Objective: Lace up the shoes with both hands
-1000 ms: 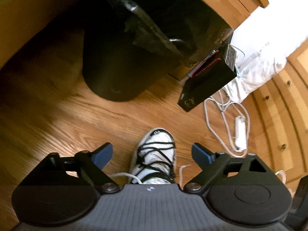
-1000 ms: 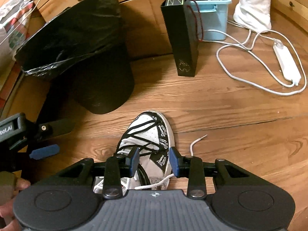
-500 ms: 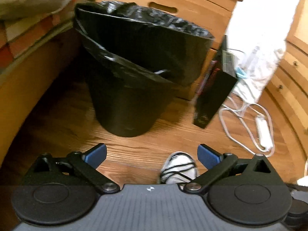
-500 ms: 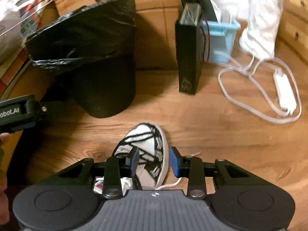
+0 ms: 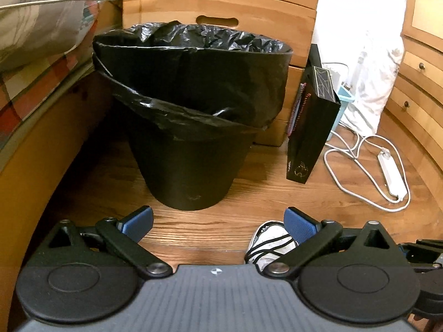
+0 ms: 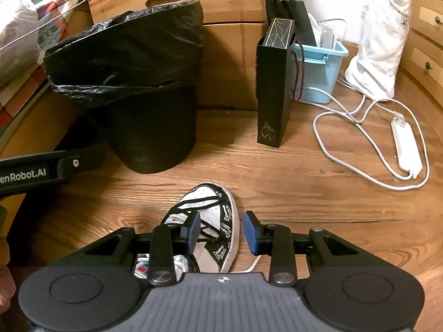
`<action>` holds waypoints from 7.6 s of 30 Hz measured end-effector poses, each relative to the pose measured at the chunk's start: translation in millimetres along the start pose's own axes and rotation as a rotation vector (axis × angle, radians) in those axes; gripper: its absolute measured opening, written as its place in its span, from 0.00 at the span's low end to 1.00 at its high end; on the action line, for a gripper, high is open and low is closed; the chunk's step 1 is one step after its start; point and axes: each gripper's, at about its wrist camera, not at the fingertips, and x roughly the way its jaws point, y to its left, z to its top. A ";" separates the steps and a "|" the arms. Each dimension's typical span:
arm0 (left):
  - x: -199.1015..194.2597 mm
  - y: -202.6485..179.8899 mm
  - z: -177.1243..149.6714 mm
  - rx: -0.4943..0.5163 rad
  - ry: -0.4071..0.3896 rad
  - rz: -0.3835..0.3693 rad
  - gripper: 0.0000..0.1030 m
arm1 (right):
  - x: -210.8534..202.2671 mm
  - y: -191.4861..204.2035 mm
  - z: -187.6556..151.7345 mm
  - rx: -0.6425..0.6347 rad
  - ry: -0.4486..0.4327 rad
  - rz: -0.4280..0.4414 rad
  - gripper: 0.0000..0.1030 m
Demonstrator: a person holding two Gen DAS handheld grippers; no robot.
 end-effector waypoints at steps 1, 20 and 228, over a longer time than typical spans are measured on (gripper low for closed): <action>-0.3 -0.8 -0.3 0.004 -0.003 -0.002 1.00 | 0.1 0.1 0.0 -0.001 0.000 -0.001 0.37; 3.7 -7.1 -10.8 0.039 0.045 -0.021 1.00 | -2.8 -0.6 0.0 0.015 -0.007 0.001 0.37; -144.1 -2.8 -15.3 -0.104 0.157 -0.023 1.00 | -118.0 11.2 -52.8 0.192 0.057 0.042 0.37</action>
